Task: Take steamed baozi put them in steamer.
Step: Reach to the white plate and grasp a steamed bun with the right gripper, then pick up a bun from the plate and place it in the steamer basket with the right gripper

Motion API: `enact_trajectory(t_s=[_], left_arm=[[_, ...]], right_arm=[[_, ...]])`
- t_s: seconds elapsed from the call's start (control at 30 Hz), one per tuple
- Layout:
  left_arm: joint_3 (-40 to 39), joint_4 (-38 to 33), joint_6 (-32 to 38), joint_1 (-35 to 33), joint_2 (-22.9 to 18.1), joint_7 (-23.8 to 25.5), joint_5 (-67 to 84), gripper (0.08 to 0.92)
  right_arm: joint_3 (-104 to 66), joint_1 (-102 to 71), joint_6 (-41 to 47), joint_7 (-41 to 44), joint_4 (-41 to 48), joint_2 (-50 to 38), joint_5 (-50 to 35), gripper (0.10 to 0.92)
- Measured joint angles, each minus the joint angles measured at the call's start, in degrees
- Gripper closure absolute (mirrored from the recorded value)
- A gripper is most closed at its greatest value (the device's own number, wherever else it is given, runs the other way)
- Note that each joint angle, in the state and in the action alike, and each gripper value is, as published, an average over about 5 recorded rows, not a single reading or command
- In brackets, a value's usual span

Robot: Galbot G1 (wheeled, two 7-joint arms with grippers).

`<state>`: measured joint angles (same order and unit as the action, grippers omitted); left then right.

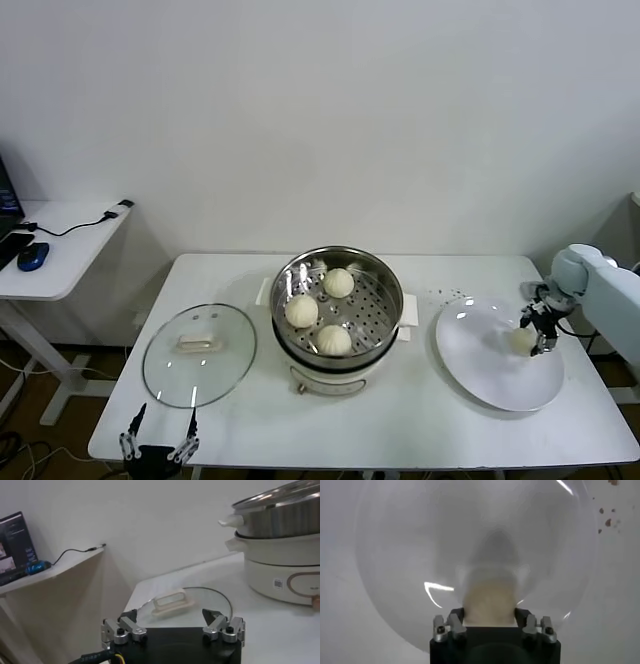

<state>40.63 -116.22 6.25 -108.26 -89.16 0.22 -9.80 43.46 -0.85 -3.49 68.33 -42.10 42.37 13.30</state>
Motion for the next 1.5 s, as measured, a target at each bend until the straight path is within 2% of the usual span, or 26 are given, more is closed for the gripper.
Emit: enact_trajectory(t_s=[0.27, 0.57, 0.77, 1.17, 1.5], left_arm=[[0.1, 0.0, 0.2, -0.2, 0.0, 0.0, 0.1, 0.177], [-0.6, 0.1, 0.6, -0.2, 0.0, 0.0, 0.3, 0.177], [-1.4, -0.2, 1.0, -0.7, 0.2, 0.3, 0.3, 0.177], [-3.1, -1.1, 2.3, -1.3, 1.3, 1.0, 0.9, 0.177], [-3.1, -0.8, 3.4, -0.9, 2.2, 0.9, 2.0, 0.177]], right_arm=[[-0.2, 0.1, -0.2, 0.1, 0.0, 0.0, -0.2, 0.451], [5.0, 4.7, 2.2, -0.1, -2.8, -1.2, -6.3, 0.465], [15.4, 15.1, 5.9, -0.9, -6.8, -0.4, -16.5, 0.463], [37.5, 38.4, 14.7, -5.2, -18.0, 6.4, -43.0, 0.449], [49.7, 47.8, 19.7, -10.5, -25.6, 14.4, -60.0, 0.449]])
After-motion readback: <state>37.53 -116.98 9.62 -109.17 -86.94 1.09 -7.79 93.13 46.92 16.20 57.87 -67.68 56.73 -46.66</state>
